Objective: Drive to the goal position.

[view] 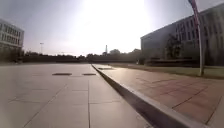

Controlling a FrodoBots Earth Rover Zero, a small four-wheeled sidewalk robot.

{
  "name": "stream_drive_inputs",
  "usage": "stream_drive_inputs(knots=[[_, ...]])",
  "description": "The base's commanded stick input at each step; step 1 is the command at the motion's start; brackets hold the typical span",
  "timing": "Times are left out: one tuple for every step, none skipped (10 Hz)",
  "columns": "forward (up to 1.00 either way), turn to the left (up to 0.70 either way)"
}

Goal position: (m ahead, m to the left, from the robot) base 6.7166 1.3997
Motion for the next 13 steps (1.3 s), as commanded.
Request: stream_drive_inputs(knots=[[0.00,0.70],[0.00,0.70],[0.00,0.70],[0.00,0.70],[0.00,0.70],[0.00,0.70],[0.00,0.70],[0.00,0.70],[0.00,0.70],[0.00,0.70],[0.00,0.70],[0.00,0.70],[0.00,0.70]])
